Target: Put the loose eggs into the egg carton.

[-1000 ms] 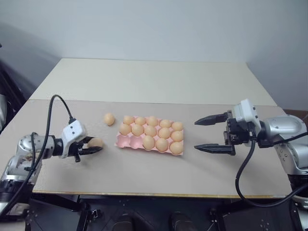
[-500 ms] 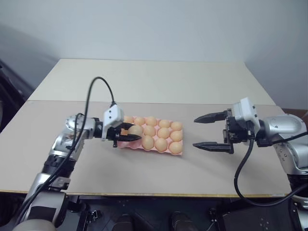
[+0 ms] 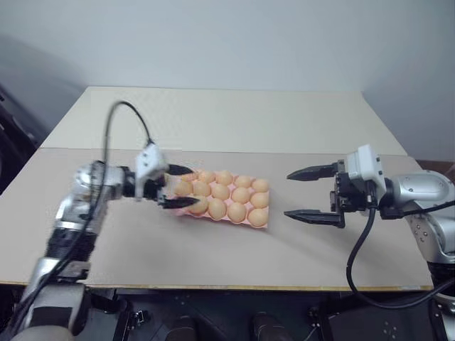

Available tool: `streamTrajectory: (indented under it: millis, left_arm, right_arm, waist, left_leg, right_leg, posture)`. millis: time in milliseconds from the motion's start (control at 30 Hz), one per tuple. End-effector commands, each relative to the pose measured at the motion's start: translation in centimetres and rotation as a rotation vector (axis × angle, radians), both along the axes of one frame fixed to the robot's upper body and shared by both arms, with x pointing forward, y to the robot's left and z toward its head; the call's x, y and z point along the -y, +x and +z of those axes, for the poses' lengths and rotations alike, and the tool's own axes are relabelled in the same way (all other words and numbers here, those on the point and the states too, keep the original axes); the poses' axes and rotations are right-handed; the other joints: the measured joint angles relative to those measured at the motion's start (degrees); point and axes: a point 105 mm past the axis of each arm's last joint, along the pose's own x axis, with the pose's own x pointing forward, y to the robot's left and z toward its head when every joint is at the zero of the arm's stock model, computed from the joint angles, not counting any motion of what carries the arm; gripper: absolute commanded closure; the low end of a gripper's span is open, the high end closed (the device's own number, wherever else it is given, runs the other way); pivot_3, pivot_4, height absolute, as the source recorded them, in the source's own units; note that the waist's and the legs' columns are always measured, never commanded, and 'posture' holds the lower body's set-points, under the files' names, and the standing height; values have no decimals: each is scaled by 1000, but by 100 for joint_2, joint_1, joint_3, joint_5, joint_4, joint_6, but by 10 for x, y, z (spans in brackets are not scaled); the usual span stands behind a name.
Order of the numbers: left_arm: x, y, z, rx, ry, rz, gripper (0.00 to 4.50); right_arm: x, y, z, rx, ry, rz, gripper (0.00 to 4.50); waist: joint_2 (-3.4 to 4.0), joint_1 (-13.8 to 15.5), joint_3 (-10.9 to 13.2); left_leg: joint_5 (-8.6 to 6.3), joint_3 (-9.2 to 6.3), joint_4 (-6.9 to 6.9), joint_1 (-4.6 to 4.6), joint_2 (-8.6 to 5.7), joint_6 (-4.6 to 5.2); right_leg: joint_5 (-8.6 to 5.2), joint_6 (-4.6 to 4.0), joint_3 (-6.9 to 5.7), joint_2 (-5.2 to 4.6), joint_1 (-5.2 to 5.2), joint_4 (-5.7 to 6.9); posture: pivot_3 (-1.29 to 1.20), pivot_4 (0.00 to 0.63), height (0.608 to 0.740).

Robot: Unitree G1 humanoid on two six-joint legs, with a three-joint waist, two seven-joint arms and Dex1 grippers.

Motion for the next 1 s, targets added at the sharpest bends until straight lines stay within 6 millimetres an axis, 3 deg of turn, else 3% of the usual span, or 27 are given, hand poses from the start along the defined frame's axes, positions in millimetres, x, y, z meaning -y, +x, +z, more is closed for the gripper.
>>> streamTrajectory:
  millis: [33, 167, 300, 433, 533, 867, 1000]
  left_arm:
    - [-31, -27, 25, 36, -49, 29, 33]
    - [-65, -51, 29, 17, -38, 114, 33]
    - [-102, -76, 19, -23, -3, 247, 33]
    - [-115, -96, 12, -44, -49, 331, 33]
    - [-113, -103, 7, -49, -67, 359, 33]
    - [-105, -97, 10, -40, -84, 345, 33]
    - [-104, -66, 4, -10, -87, 428, 33]
  right_arm:
    - [2, -4, 10, 40, 9, 20, 0]
    - [3, -2, 8, 34, 4, 27, 0]
    - [7, -2, 5, 24, -1, 21, 0]
    - [11, -2, 2, 10, -7, 8, 0]
    - [11, -4, 2, 14, -10, 6, 0]
    - [11, -5, -1, 17, -15, 5, 0]
    - [11, -5, -2, 20, -21, 3, 0]
  waist:
    - [0, -20, 0]
    - [1, 5, 1]
    - [4, 44, 2]
    - [4, 70, 3]
    - [4, 98, 3]
    - [4, 62, 3]
    - [4, 85, 3]
  left_leg:
    - [0, 0, 1, 0, 1, 0]
    - [0, 1, 2, 0, 3, 0]
    - [-1, 5, 0, 1, 4, 1]
    - [-1, 8, 0, 0, 7, 1]
    - [-2, 11, 0, 4, 7, 1]
    - [-3, 12, -3, 4, 7, 2]
    - [-3, 13, -3, 15, 6, 2]
  right_leg:
    - [0, 0, 0, 0, 0, 0]
    - [-1, 1, -2, 0, 0, 0]
    - [-1, 2, -3, -1, 0, -4]
    - [-2, 1, -4, -1, -2, -2]
    - [-2, 1, -5, -4, 3, -2]
    - [-2, 1, -3, -3, 1, -4]
    - [-2, 1, -2, -2, 8, -1]
  posture:
    - [0, 150, 740]
    - [0, 150, 740]
    - [0, 150, 740]
    - [0, 150, 740]
    - [0, 150, 740]
    - [0, 150, 740]
    - [0, 150, 740]
